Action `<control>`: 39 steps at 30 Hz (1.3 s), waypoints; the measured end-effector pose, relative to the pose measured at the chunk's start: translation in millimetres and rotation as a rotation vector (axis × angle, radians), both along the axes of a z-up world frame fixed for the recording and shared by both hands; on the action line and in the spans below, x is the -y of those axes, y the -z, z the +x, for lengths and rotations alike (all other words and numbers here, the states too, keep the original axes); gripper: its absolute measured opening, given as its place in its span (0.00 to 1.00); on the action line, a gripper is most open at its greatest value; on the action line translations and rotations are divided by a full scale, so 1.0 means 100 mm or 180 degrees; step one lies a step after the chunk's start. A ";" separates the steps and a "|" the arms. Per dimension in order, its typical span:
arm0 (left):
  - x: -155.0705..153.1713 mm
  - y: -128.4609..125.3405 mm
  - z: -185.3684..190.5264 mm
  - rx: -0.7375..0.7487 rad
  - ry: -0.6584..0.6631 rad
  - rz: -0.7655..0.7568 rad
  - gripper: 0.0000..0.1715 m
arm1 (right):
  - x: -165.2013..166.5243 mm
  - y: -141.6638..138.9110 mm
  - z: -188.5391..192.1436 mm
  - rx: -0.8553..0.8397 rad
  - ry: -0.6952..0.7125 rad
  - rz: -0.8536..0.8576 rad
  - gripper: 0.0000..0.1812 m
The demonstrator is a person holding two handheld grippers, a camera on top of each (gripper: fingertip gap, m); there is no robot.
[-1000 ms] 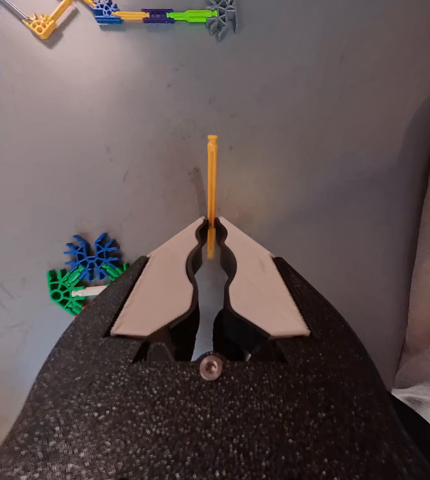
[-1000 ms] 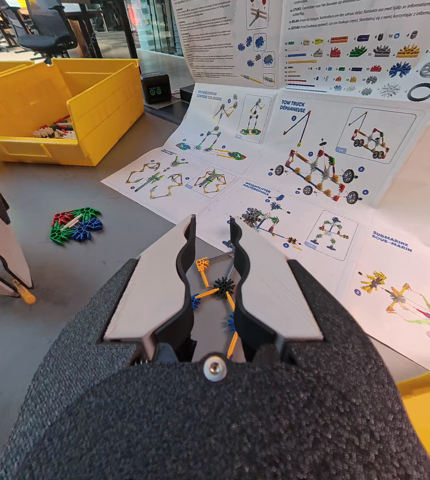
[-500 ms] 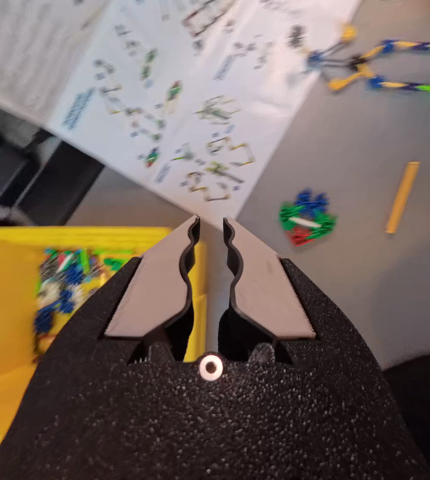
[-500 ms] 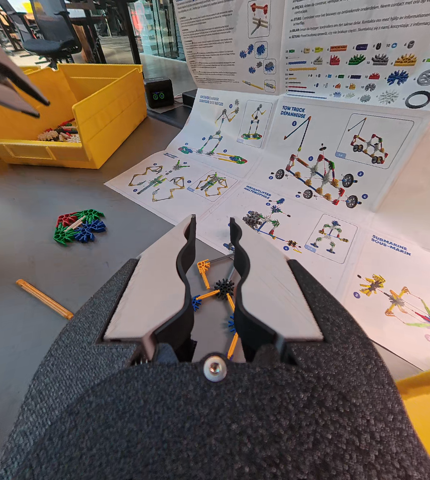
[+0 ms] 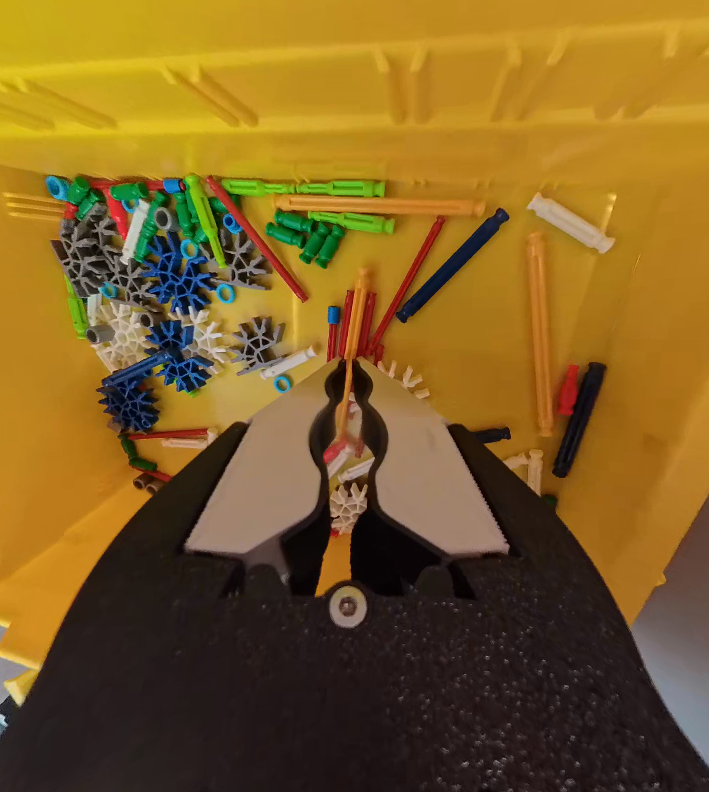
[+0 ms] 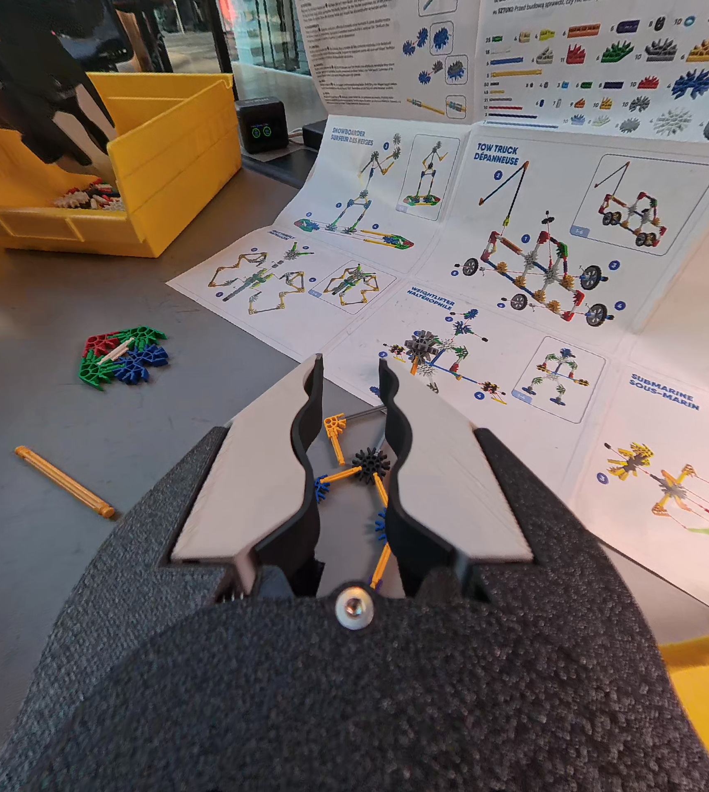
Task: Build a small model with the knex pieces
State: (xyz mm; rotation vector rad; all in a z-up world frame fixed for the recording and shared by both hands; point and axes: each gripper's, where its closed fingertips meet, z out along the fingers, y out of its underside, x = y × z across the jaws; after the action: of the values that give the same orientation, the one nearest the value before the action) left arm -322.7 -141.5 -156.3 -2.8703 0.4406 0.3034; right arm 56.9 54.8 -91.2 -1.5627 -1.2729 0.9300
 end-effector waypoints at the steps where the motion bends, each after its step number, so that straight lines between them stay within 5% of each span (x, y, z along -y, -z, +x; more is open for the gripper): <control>1: 0.01 0.03 -0.01 0.0000 0.0004 -0.0042 0.01 | 0.00 0.00 0.00 0.0002 0.0000 -0.0001 0.13; 17: 0.09 0.06 0.02 0.0505 0.0043 -0.0311 0.03 | 0.01 0.05 0.00 0.0061 -0.0037 0.0015 0.13; 25: 0.11 0.04 -0.03 0.0273 0.0128 -0.0381 0.03 | -0.01 0.05 0.00 0.0067 -0.0019 0.0035 0.13; 28: 0.10 -0.18 -0.07 0.0127 0.0049 -0.0184 0.03 | -0.02 0.03 0.01 0.0042 -0.0008 0.0030 0.13; 33: 0.06 -0.90 -0.08 -0.0276 -0.0097 0.0366 0.03 | -0.02 0.02 0.01 0.0023 -0.0012 0.0016 0.13; 36: -0.02 -1.30 0.32 -0.0151 0.0000 0.0802 0.03 | -0.01 0.03 0.01 0.0034 -0.0020 0.0023 0.13; 39: -0.10 -1.41 1.03 0.0172 0.0289 0.1067 0.03 | 0.01 0.03 0.00 0.0048 -0.0031 0.0032 0.13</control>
State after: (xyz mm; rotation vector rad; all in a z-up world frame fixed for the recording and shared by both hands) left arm -219.7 -131.6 -15.2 -2.5182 0.4600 0.2559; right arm 56.7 53.8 -94.7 -1.5597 -1.2950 0.9183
